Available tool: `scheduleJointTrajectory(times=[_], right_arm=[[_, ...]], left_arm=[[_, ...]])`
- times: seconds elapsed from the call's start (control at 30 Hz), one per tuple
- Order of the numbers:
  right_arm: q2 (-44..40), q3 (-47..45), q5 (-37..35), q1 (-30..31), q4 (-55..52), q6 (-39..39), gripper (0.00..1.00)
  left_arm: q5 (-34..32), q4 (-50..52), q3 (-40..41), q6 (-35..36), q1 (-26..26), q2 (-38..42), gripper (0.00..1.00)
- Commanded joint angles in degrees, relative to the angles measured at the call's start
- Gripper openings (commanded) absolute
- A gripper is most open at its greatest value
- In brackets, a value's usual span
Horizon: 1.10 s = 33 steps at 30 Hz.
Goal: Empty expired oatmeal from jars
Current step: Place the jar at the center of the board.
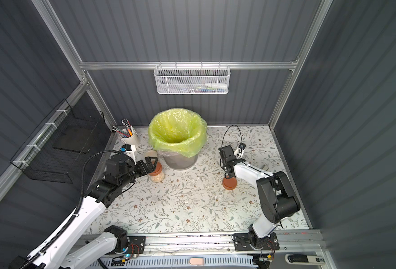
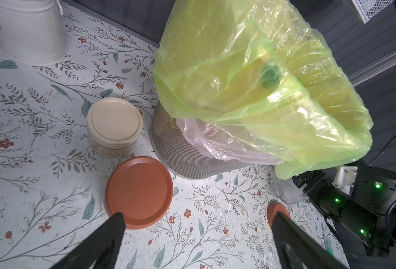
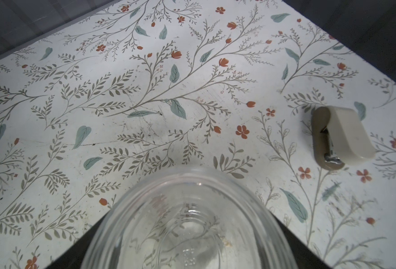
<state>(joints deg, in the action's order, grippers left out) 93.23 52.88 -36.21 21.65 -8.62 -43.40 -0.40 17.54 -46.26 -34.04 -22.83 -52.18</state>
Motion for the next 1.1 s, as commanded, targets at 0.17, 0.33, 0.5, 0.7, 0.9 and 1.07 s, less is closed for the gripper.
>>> scheduleJointTrajectory(times=[0.17,0.33,0.5,0.7,0.9,1.07], right_arm=[[0.9,2.1,-3.9,1.0,-0.7,0.4,0.59],[1.1,2.2,-3.8,1.1,-0.9,0.3,0.65],[2.0,3.3,-3.6,1.2,-1.8,0.5,0.73],[1.5,2.4,-2.6,1.3,-0.6,0.5,0.79],[1.3,2.7,-1.1,1.4,0.1,1.5,0.86],[1.2,2.9,-0.2,1.5,0.1,1.4,0.90]], left_arm=[[1.7,-4.2,1.7,-0.3,-0.3,0.4,1.00],[2.9,-4.5,1.0,0.2,-0.3,-1.4,1.00],[2.3,-4.9,1.8,0.3,-0.3,-0.5,1.00],[1.2,-3.5,1.8,1.1,-0.3,0.0,1.00],[-0.3,-2.7,2.5,1.5,-0.3,0.9,1.00],[-1.3,-1.7,2.7,2.1,-0.3,1.5,1.00]])
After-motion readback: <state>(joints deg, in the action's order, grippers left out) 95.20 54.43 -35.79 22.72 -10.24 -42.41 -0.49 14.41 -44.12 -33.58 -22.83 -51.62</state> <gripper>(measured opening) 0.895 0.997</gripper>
